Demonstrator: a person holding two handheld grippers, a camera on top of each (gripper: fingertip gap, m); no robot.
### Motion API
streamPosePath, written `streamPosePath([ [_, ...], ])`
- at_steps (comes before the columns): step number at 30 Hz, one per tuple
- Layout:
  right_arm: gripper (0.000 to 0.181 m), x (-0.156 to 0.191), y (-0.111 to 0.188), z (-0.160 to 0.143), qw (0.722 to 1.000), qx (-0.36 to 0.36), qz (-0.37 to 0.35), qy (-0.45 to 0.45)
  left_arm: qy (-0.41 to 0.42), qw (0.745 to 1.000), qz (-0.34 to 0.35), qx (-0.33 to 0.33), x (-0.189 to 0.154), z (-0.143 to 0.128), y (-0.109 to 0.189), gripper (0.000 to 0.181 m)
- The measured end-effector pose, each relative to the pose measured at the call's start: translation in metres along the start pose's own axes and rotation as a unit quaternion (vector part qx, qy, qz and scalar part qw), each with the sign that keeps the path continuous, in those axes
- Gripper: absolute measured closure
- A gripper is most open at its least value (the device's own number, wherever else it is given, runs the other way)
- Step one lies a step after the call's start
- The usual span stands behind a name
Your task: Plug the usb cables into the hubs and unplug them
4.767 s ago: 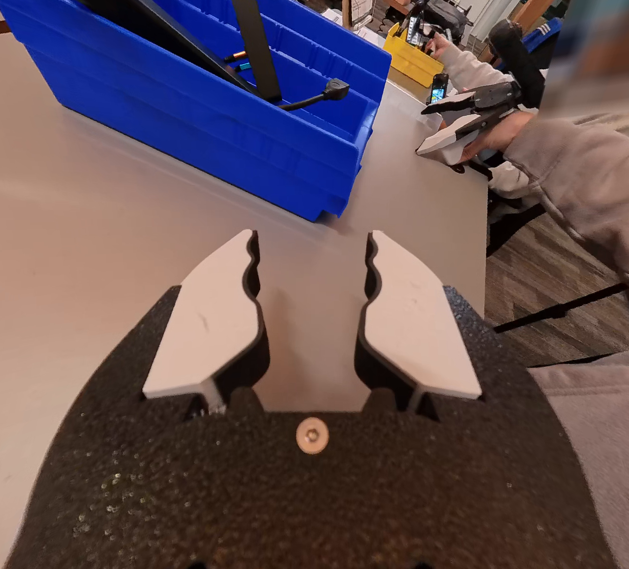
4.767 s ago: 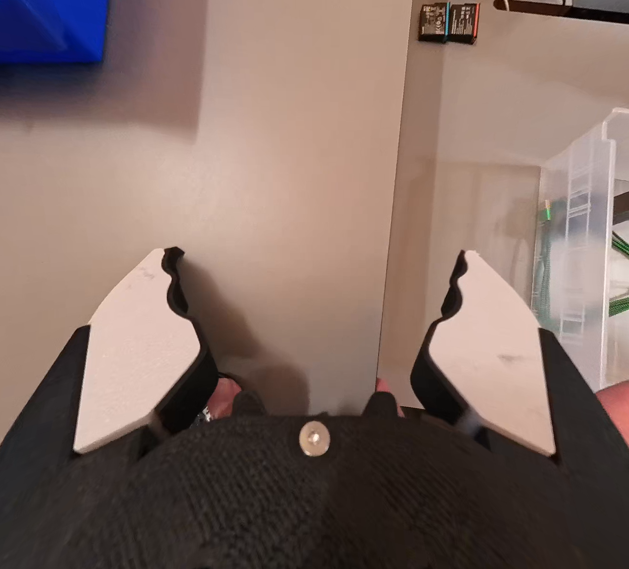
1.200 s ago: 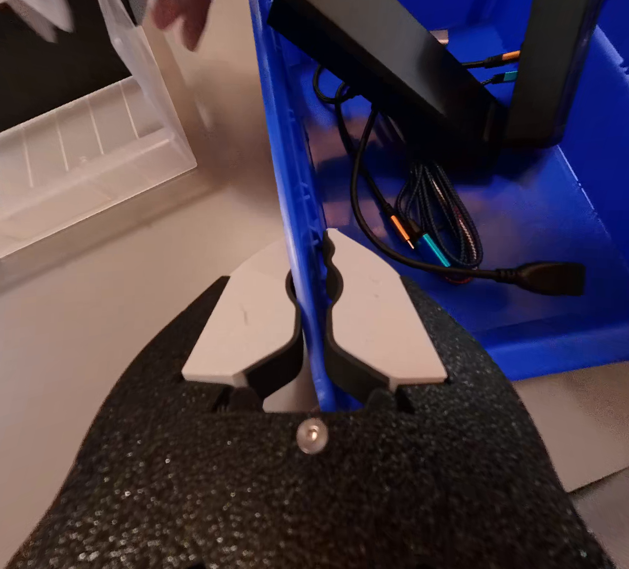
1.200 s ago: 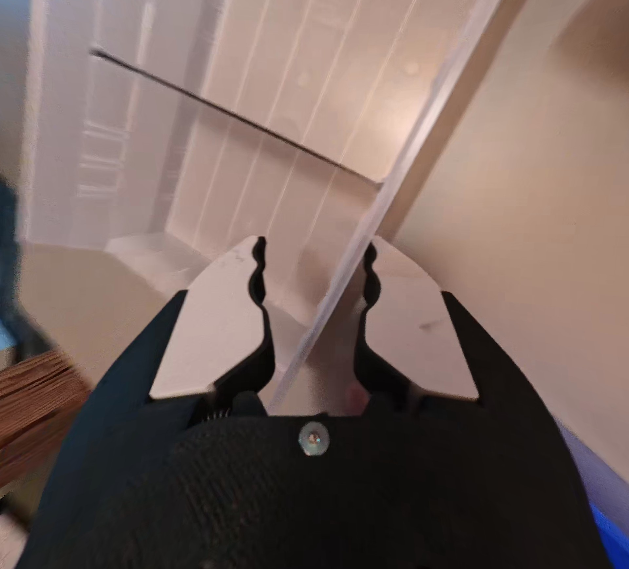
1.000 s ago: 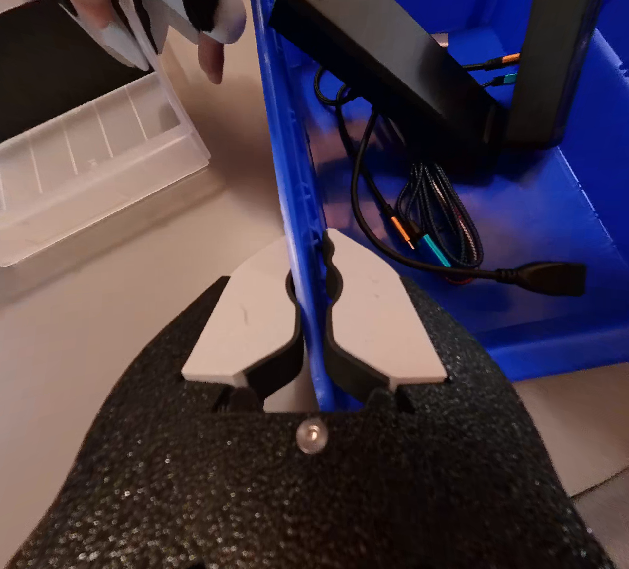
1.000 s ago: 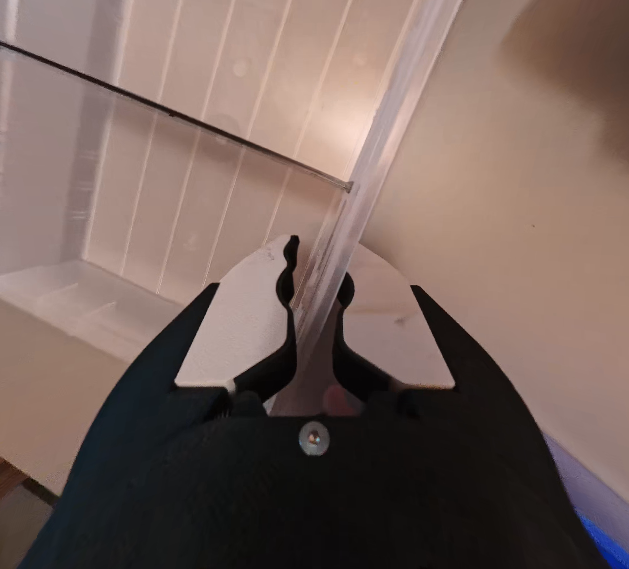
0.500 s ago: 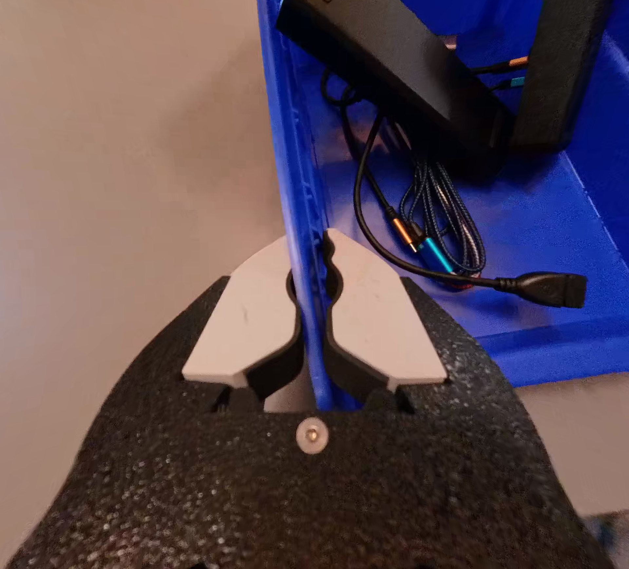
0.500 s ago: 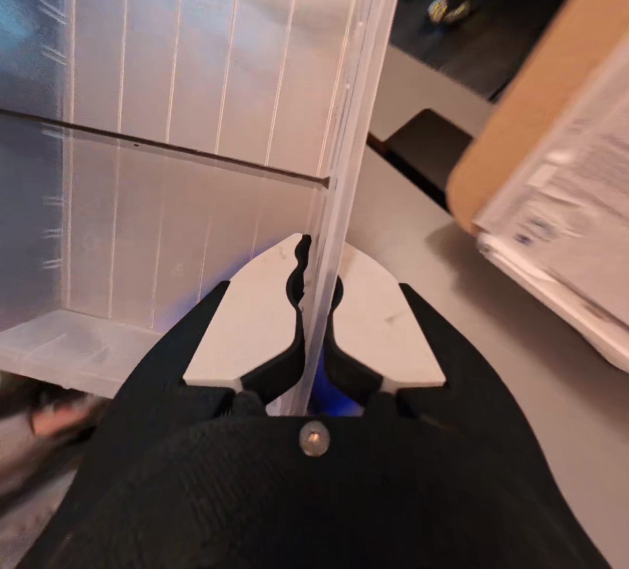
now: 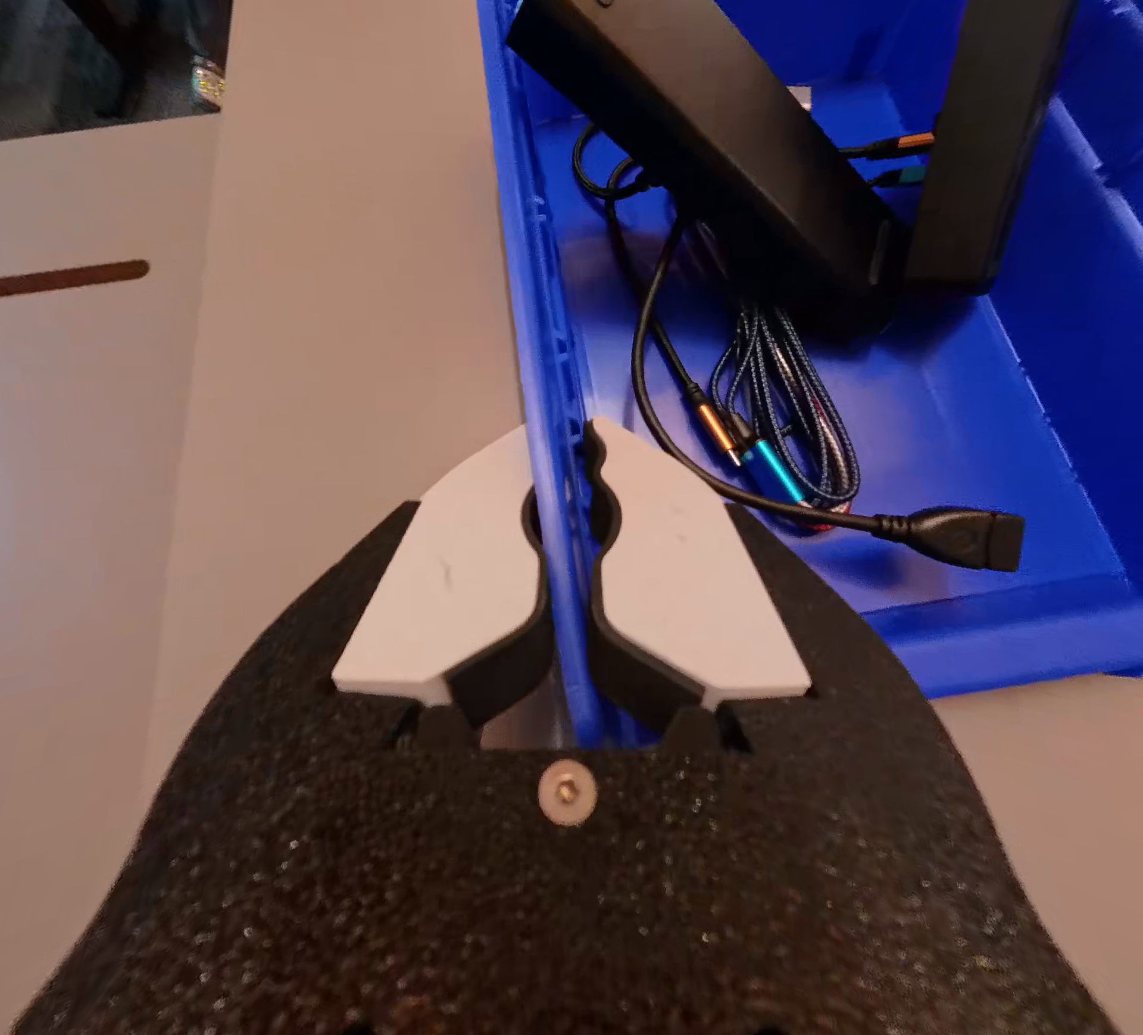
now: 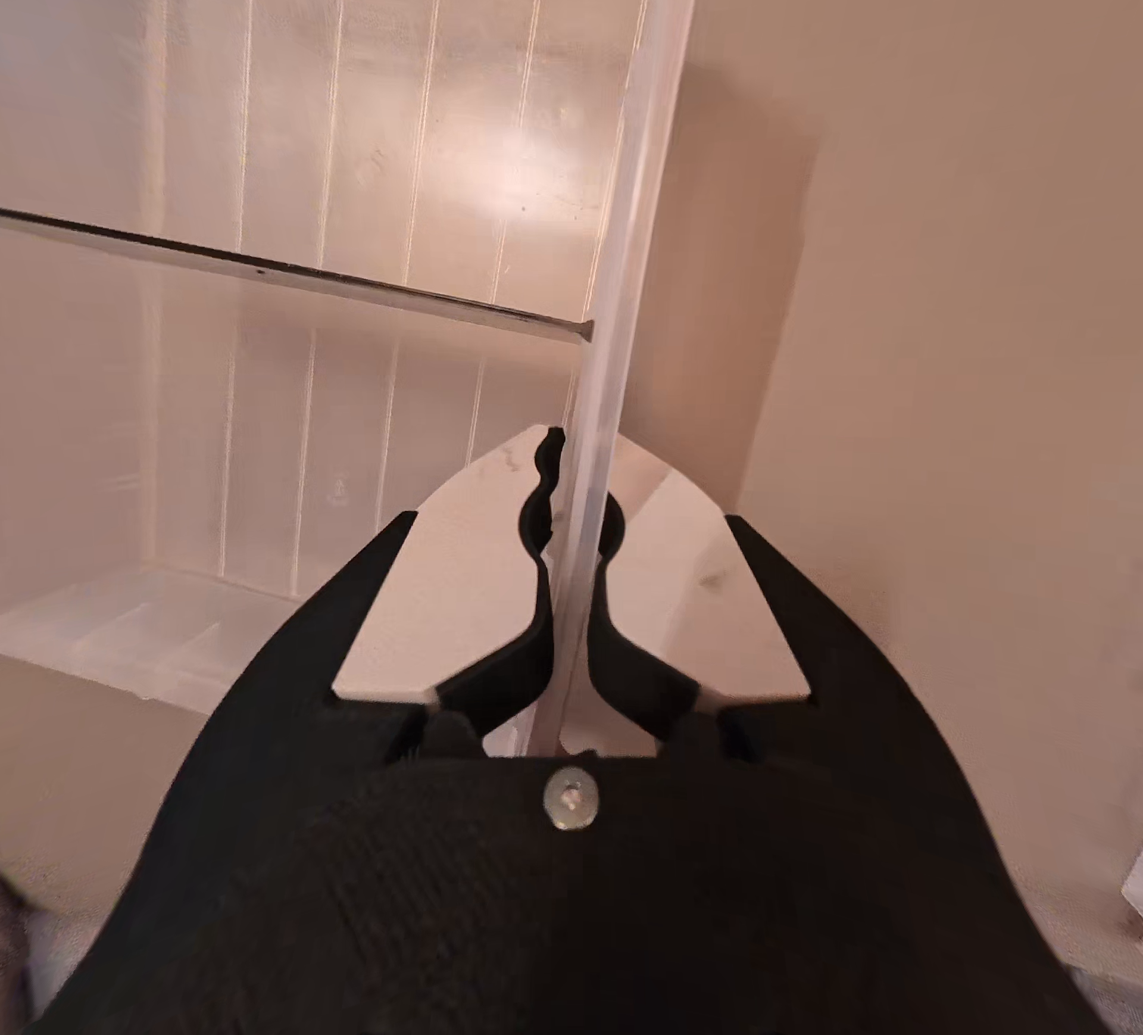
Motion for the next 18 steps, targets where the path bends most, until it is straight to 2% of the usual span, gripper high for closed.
streamPosePath([
  [1, 0.174, -0.013, -0.003, -0.006, 1.000, 0.005, -0.002, -0.008, -0.011, 1.000, -0.003, 0.002, 0.002, 0.005, -0.010, 0.175],
  [6, 0.174, -0.041, -0.016, -0.010, 1.000, 0.015, -0.011, 0.003, -0.009, 1.000, -0.004, 0.006, 0.002, 0.020, -0.041, 0.176],
  [12, 0.173, -0.046, -0.031, -0.003, 0.999, 0.032, -0.008, 0.023, 0.000, 1.000, 0.010, 0.016, -0.001, 0.022, -0.042, 0.176],
  [14, 0.171, -0.046, -0.030, -0.002, 0.999, 0.032, -0.006, 0.044, -0.030, 0.999, 0.027, 0.034, -0.001, 0.025, -0.040, 0.167],
  [15, 0.161, -0.048, -0.028, -0.001, 0.998, 0.026, -0.020, 0.060, -0.050, 0.997, 0.046, 0.043, 0.000, 0.030, -0.038, 0.152],
  [16, 0.135, -0.051, -0.023, 0.001, 0.996, 0.023, -0.049, 0.074, -0.065, 0.995, 0.063, 0.051, 0.001, 0.037, -0.035, 0.141],
  [17, 0.116, -0.054, -0.015, 0.005, 0.993, 0.017, -0.076, 0.088, -0.074, 0.993, 0.070, 0.051, -0.002, 0.047, -0.030, 0.137],
  [18, 0.113, -0.055, -0.004, 0.011, 0.990, -0.001, -0.100, 0.097, -0.079, 0.994, 0.069, 0.041, -0.007, 0.060, -0.025, 0.133],
])
Point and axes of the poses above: each gripper's, where its closed fingertips meet, y back along the fingers, z out of its top, x = y × z across the jaws, the point moved 6 cm from there along y, back along the fingers, and after that the axes turned 14 degrees about -x, right-handed, at the moved point
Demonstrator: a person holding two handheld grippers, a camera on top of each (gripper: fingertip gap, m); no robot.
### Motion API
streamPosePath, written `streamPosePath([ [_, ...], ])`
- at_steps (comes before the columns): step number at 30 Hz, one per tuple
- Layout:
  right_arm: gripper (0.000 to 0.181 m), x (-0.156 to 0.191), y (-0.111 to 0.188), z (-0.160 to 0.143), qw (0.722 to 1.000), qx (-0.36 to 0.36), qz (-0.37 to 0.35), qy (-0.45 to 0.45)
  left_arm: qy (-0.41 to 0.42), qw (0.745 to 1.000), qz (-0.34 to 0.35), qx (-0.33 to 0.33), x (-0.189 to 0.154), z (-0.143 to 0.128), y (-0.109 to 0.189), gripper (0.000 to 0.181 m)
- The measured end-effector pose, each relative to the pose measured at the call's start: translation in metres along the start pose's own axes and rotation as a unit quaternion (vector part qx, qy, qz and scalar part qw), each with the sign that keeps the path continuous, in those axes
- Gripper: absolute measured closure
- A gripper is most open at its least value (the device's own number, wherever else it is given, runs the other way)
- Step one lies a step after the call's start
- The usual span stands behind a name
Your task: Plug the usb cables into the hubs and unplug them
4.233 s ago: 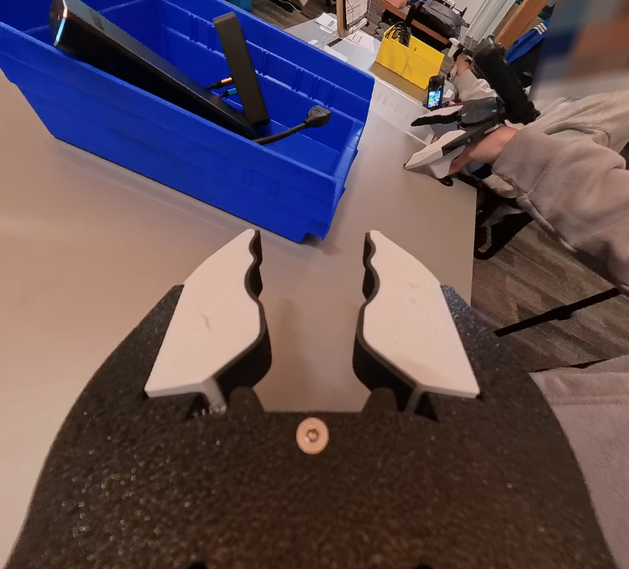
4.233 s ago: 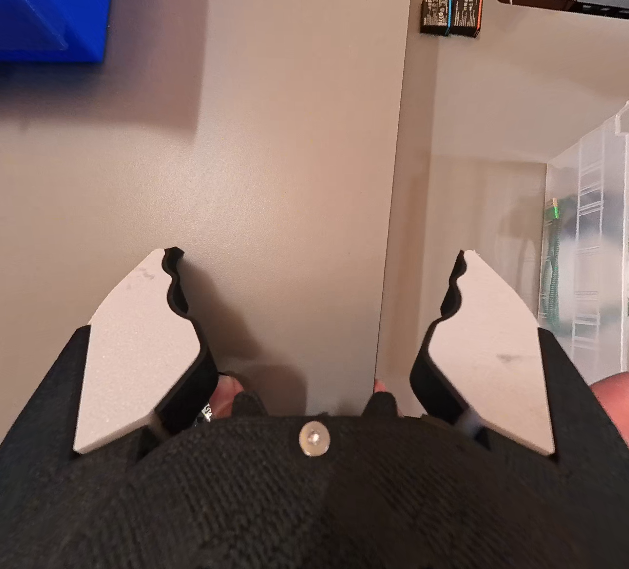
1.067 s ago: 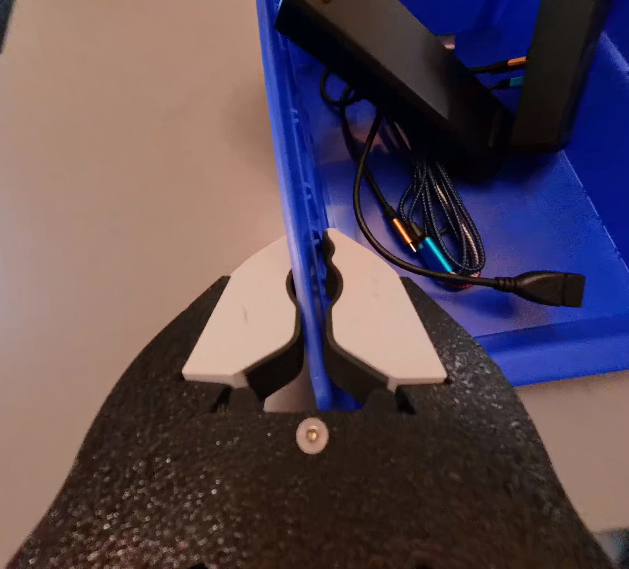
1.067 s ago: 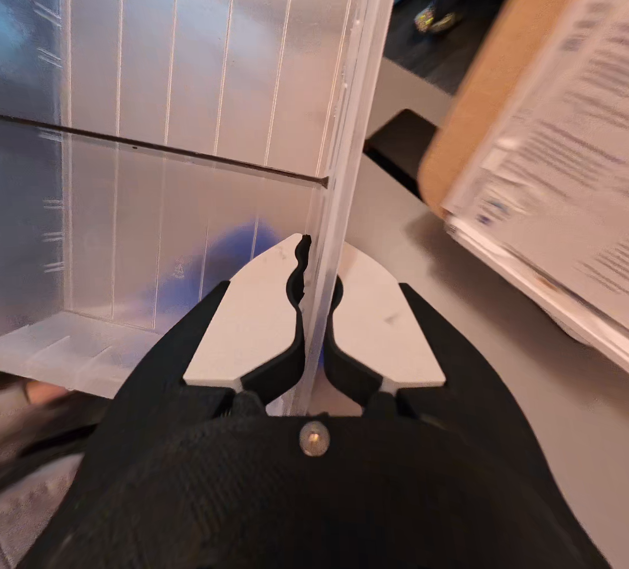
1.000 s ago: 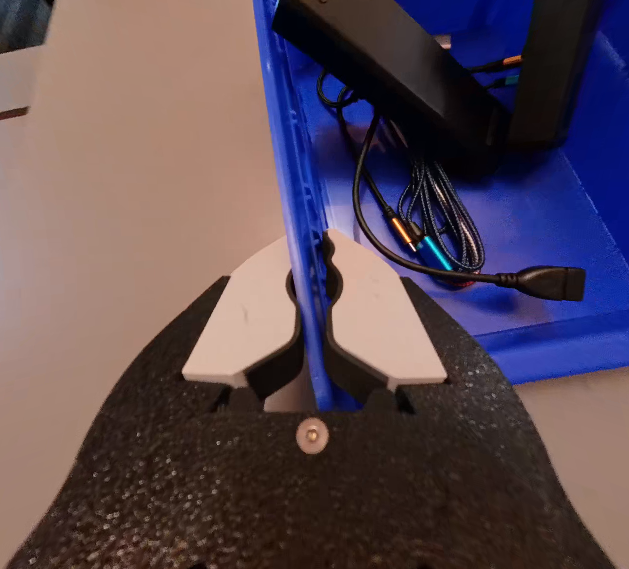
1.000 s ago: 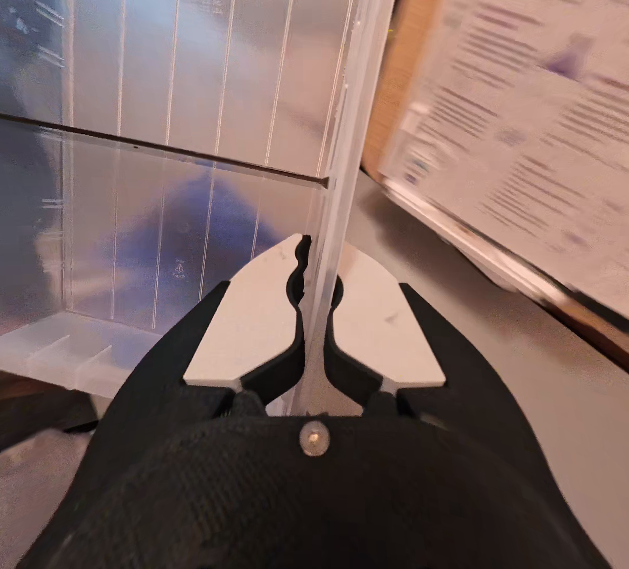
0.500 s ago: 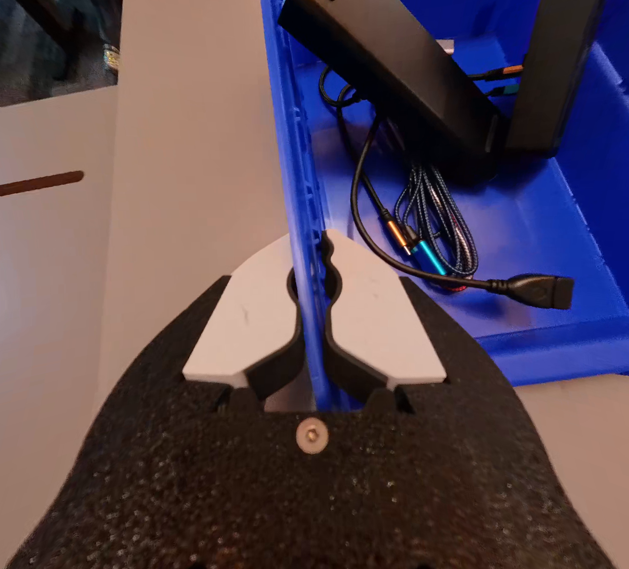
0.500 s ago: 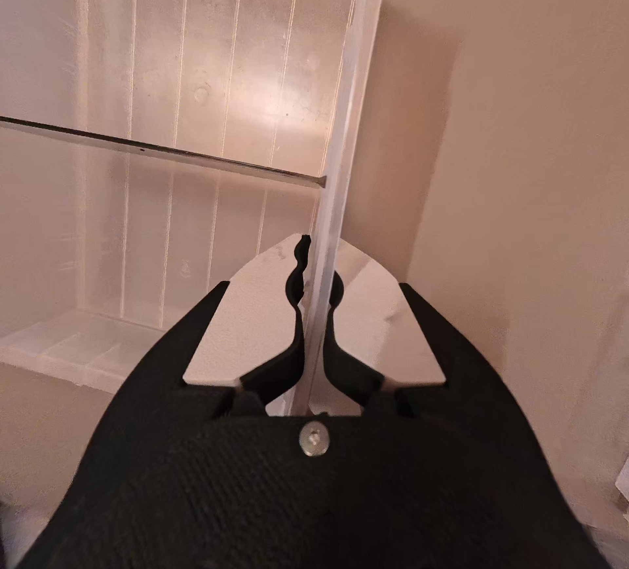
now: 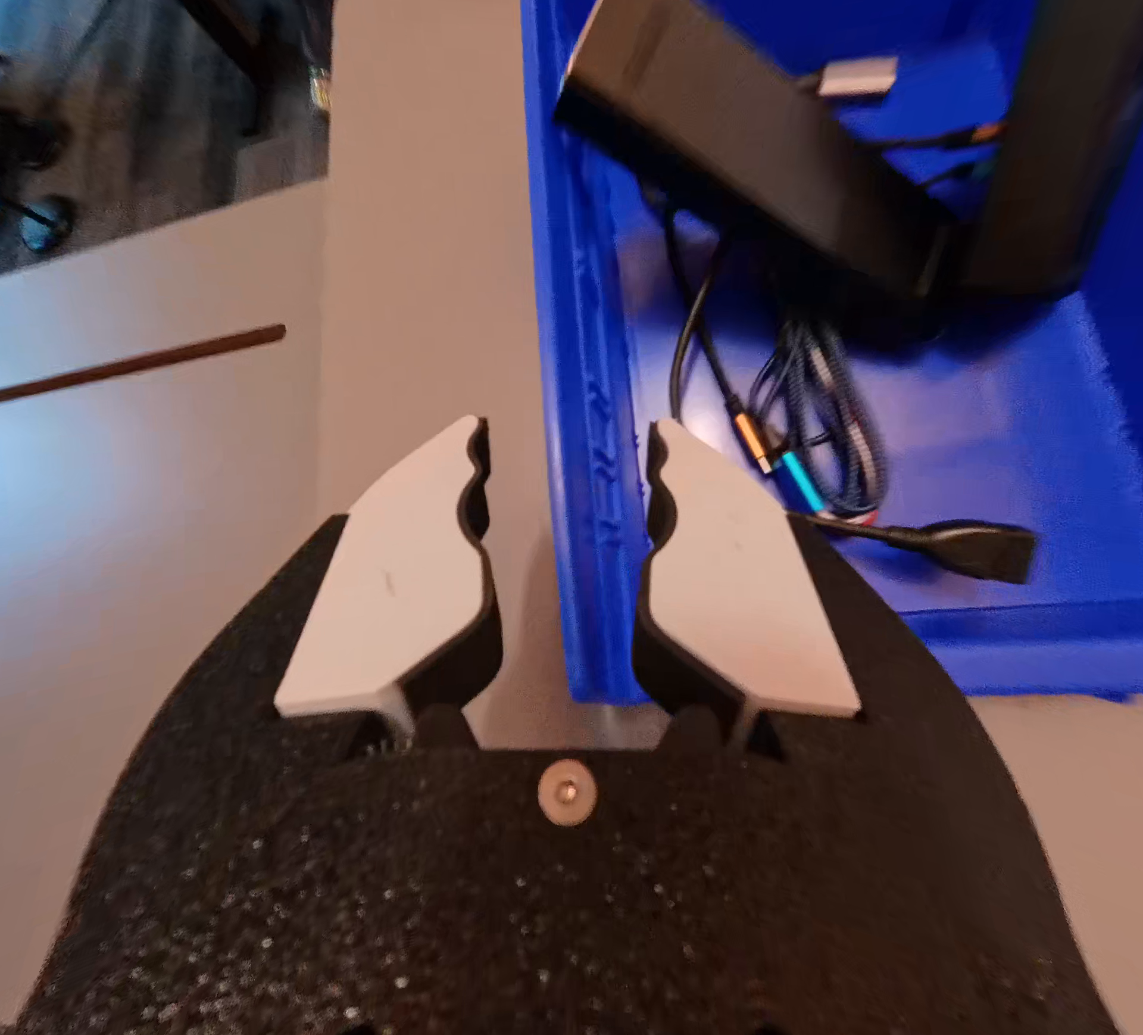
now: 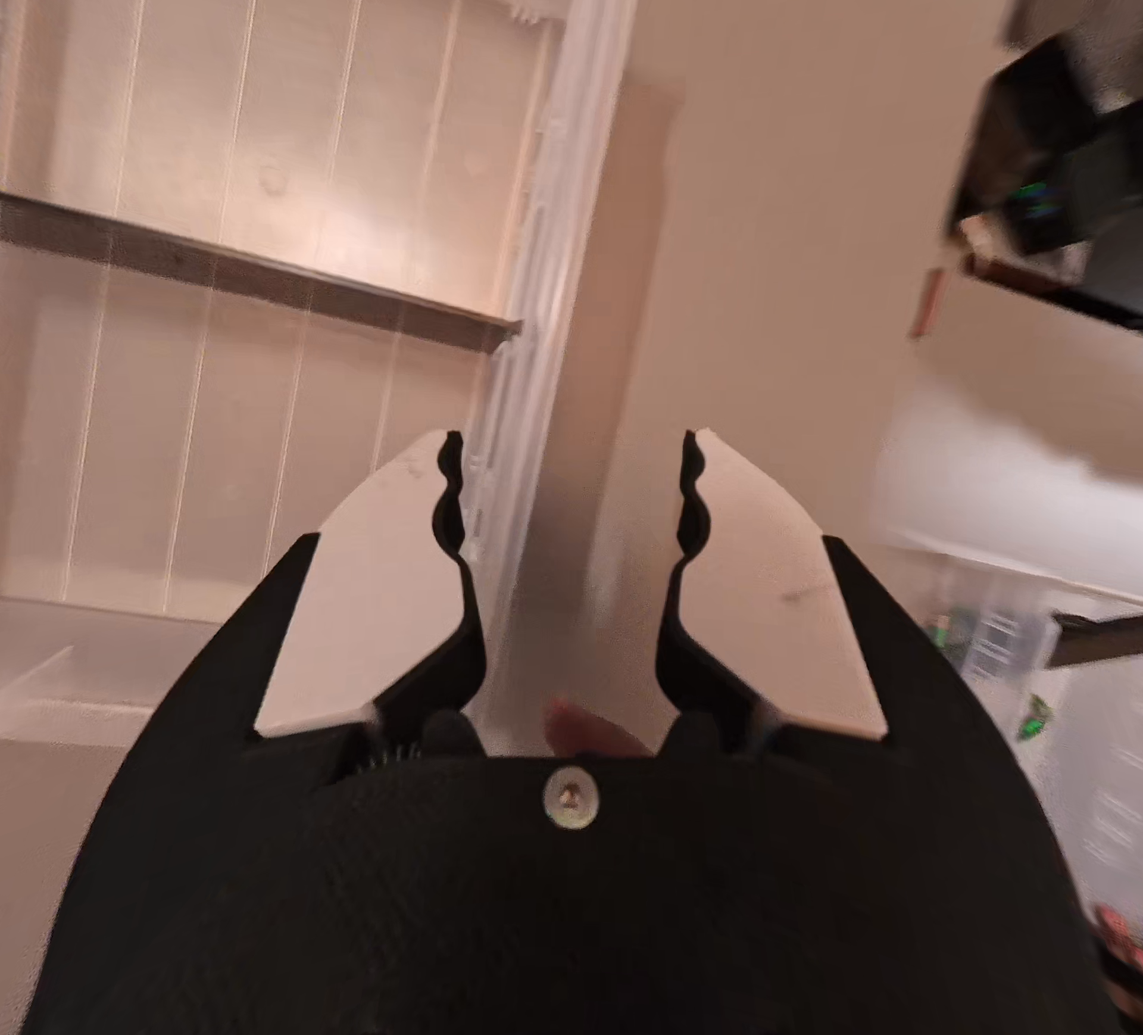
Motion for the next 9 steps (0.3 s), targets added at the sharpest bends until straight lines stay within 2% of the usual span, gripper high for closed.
streamPosePath([
  [2, 0.106, -0.004, 0.027, 0.014, 0.998, -0.050, -0.045, -0.013, 0.003, 1.000, -0.005, -0.013, -0.008, 0.023, 0.014, 0.130],
  [4, 0.096, 0.006, 0.058, 0.028, 0.991, -0.100, -0.062, -0.057, 0.068, 0.997, -0.016, 0.012, -0.022, 0.036, 0.021, 0.130],
  [7, 0.087, 0.058, 0.095, 0.039, 0.984, -0.155, -0.032, -0.086, 0.252, 0.965, -0.074, 0.021, -0.054, 0.049, 0.004, 0.118],
  [9, 0.086, 0.104, 0.108, 0.036, 0.982, -0.172, -0.017, -0.072, 0.308, 0.950, -0.041, 0.026, -0.061, 0.051, -0.022, 0.110],
])
Point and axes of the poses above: each gripper's, where its closed fingertips meet, y back along the fingers, z out of its top, x = y × z across the jaws, the point moved 6 cm from there along y, back along the fingers, and after that the axes turned 14 degrees about -x, right-handed, at the moved point
